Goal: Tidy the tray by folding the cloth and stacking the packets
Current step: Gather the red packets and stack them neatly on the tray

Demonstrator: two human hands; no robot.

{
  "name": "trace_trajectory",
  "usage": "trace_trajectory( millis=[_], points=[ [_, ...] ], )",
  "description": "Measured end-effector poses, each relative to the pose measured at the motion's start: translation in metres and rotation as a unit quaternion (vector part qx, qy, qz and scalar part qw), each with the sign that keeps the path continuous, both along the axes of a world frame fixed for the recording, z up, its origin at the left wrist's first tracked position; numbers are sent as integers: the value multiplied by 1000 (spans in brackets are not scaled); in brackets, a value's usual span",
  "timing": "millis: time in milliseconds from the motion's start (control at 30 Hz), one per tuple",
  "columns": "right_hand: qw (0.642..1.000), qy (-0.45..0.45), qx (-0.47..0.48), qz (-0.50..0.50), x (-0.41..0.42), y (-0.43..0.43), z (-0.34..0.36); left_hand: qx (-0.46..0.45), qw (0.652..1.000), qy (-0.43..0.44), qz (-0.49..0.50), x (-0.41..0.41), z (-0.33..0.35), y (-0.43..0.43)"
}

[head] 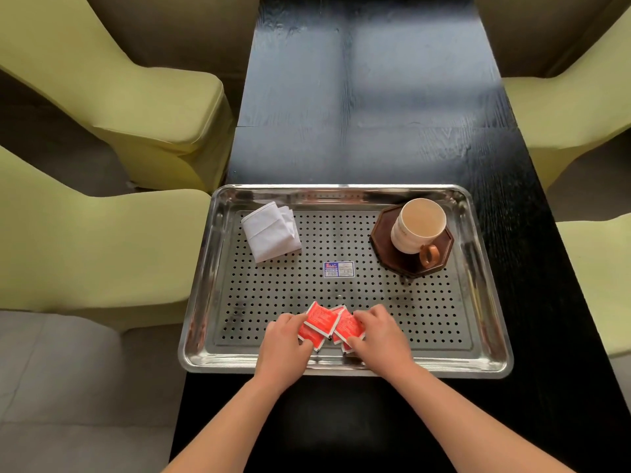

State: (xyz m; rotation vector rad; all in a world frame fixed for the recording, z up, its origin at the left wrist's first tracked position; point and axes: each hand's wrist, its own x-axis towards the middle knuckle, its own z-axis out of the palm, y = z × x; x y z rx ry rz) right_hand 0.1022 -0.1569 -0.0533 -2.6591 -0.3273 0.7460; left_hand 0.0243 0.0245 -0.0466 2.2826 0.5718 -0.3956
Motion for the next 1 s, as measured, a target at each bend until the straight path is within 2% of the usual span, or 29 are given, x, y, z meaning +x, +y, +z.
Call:
trace_trajectory(
  millis=[100,300,500,700,1000],
  points=[
    [1000,0,0,26,-9,6,-3,-11,1000,-6,7,1,0,-4],
    [998,6,18,-68,-2,-4,0,-6,992,30,120,8,-3,3],
    [999,31,27,-23,-11,1,3,-12,993,57,107,17,-5,-5],
    [998,30,23,-46,-9,-5,9,3,992,68,105,9,-6,4],
    [997,39,25,-69,9,1,17,-27,988,66,135,14,-4,25]
  ],
)
